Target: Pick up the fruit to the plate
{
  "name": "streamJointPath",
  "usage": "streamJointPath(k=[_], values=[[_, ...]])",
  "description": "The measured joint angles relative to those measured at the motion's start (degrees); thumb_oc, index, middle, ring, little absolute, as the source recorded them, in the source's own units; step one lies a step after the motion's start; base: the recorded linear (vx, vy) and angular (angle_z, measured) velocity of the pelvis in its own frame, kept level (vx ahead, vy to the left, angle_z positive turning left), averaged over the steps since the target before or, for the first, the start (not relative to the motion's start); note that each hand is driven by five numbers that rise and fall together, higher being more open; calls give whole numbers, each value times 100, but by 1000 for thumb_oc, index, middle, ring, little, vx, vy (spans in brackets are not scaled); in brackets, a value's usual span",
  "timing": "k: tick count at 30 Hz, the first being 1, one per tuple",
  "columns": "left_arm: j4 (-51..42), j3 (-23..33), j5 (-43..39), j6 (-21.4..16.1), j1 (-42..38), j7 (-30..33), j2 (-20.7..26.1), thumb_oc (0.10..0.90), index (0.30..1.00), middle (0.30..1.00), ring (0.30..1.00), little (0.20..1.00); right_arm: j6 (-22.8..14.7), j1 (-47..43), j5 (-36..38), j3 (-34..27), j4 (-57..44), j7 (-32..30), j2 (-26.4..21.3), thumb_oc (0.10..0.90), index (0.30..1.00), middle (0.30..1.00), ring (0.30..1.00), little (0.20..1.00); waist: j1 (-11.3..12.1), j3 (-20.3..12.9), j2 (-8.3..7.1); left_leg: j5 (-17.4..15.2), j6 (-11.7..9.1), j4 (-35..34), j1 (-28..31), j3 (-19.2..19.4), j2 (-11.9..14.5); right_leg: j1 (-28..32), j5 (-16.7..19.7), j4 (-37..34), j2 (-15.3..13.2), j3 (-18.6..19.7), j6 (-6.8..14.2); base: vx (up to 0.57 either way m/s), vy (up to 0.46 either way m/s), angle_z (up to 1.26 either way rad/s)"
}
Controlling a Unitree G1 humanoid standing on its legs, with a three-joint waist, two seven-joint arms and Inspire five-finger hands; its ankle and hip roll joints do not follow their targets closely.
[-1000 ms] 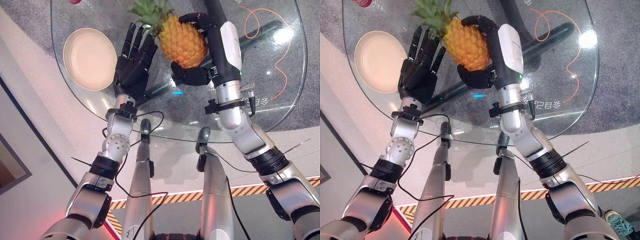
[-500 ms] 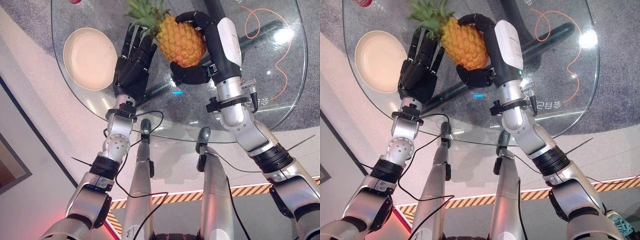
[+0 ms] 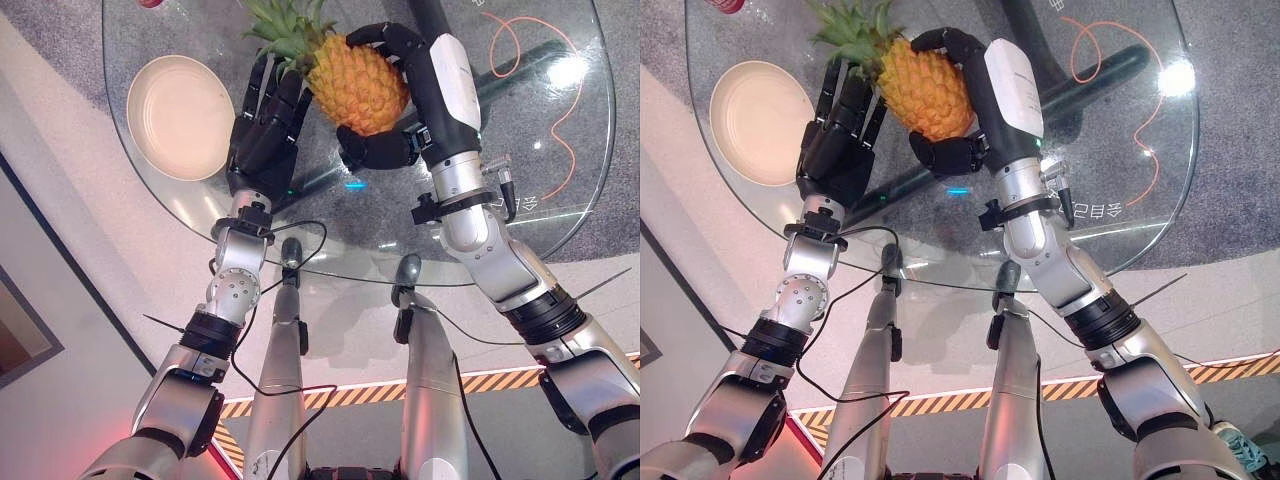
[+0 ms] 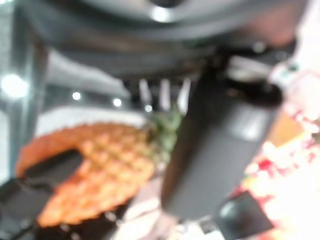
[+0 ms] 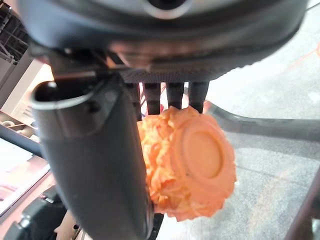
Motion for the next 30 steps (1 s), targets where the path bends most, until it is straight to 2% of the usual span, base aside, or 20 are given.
streamJointPath(k=[13, 28, 29, 30], values=[[-6, 18, -3, -147, -1, 358, -116, 800, 900, 900, 900, 900, 0, -31, 0, 188, -114, 270, -20, 100, 300, 300, 300, 200, 11, 0, 0, 0, 0, -24, -1, -3, -6, -8, -25, 4, -10, -5, 38, 0, 0, 0], [-6, 18, -82, -365, 0, 366, -143, 800, 900, 900, 900, 900, 0, -185, 1, 346, -272, 536, -205, 100, 300, 300, 300, 200, 17, 0, 0, 0, 0, -26, -19, -3, -9, -32, -33, 20, -17, -6, 49, 0, 0, 0], [-6, 17, -82, -428, -1, 348, -156, 399, 556, 556, 556, 499, 0, -185, 0, 346, -302, 543, -201, 100, 300, 300, 300, 200, 16, 0, 0, 0, 0, -25, -27, -3, -9, -42, -33, 23, -17, -6, 49, 0, 0, 0], [-6, 19, -82, -519, -1, 334, -186, 100, 300, 300, 300, 200, -1, -186, 0, 346, -317, 547, -199, 100, 300, 300, 300, 200, 18, 0, 0, 0, 0, -25, -36, -3, -9, -50, -33, 25, -17, -6, 49, 0, 0, 0]])
